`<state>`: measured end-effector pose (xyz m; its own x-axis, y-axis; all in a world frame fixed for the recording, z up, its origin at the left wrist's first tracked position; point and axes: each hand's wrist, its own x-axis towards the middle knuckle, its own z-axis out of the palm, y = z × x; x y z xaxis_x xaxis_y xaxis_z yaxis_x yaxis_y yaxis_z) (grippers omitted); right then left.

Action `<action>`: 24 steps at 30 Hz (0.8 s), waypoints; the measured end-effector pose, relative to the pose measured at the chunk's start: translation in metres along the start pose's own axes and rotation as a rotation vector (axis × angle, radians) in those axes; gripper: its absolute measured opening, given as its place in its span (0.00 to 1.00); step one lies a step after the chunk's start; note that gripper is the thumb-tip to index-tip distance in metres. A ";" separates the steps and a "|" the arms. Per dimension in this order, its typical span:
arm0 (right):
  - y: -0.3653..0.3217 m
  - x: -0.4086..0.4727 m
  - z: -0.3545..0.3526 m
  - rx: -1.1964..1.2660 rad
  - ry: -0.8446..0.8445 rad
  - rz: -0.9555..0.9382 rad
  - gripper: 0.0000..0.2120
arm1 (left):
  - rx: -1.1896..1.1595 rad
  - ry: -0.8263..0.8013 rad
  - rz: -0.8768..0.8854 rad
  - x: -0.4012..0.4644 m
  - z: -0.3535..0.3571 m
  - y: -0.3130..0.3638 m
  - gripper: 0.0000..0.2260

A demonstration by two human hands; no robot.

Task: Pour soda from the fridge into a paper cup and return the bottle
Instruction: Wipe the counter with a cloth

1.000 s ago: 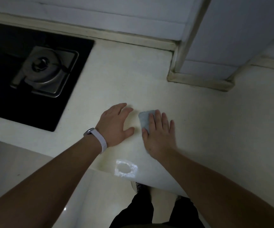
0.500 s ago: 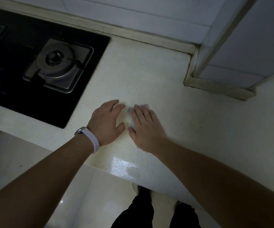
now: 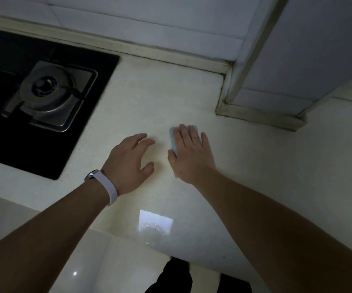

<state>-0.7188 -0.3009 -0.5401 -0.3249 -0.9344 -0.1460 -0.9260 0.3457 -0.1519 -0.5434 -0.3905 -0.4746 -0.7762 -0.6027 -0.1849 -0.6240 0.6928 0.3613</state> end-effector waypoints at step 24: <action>0.297 -0.254 -0.008 0.081 0.048 0.583 0.32 | 0.046 -0.248 0.331 0.064 0.107 0.272 0.35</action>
<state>-0.9132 0.0388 -0.5400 -0.7859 -0.5905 -0.1836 -0.5750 0.8071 -0.1342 -0.7729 -0.1983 -0.4857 -0.9301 -0.2350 -0.2824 -0.3365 0.8534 0.3981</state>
